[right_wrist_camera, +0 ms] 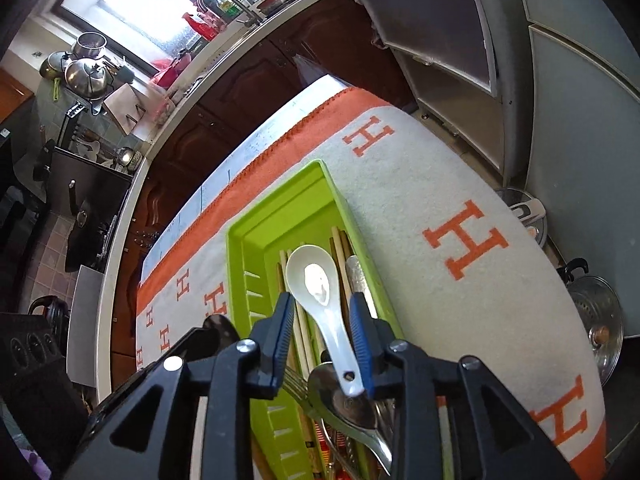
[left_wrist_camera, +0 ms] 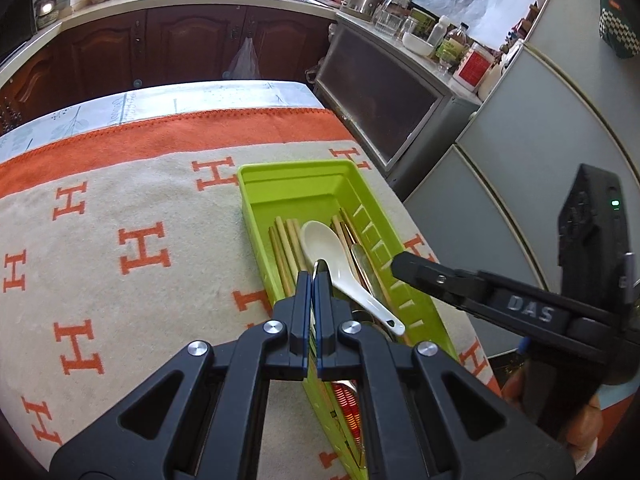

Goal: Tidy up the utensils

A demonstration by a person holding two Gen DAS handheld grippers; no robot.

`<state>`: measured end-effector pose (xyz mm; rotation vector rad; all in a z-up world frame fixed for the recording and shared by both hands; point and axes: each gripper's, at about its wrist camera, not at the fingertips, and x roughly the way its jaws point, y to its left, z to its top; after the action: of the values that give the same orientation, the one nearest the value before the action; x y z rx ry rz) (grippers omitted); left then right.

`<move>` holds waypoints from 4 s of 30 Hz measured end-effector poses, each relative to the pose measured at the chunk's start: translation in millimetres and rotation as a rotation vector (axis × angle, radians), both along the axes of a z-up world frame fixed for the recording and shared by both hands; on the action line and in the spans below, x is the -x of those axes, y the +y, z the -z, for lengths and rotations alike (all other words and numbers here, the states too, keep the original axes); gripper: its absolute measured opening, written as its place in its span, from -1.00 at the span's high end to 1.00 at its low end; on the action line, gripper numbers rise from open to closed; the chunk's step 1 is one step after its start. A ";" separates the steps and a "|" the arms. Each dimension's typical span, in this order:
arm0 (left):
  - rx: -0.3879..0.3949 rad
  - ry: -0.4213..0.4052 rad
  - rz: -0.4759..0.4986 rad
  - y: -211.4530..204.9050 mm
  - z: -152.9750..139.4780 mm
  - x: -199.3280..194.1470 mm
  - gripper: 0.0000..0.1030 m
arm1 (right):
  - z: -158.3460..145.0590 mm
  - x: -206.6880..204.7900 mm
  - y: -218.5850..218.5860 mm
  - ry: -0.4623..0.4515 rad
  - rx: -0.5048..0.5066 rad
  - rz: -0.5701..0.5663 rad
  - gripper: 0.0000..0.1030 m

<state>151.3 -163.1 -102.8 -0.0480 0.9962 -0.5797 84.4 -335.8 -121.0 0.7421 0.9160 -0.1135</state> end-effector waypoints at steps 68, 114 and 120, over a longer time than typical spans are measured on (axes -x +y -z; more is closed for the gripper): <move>-0.215 -0.134 -0.447 193.8 -91.8 208.4 -0.29 | -92.4 134.2 182.6 -0.145 0.309 -0.352 0.23; -0.206 -0.087 -0.457 209.8 -68.6 185.3 -0.30 | -80.9 115.7 210.5 -0.114 0.344 -0.359 0.22; -0.207 -0.085 -0.458 210.8 -68.3 185.1 -0.30 | -80.9 115.7 210.3 -0.114 0.345 -0.359 0.22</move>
<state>-33.9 47.6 -34.4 -0.0654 0.9185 -0.0580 -31.3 -125.5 -40.1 0.2558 0.8780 0.0866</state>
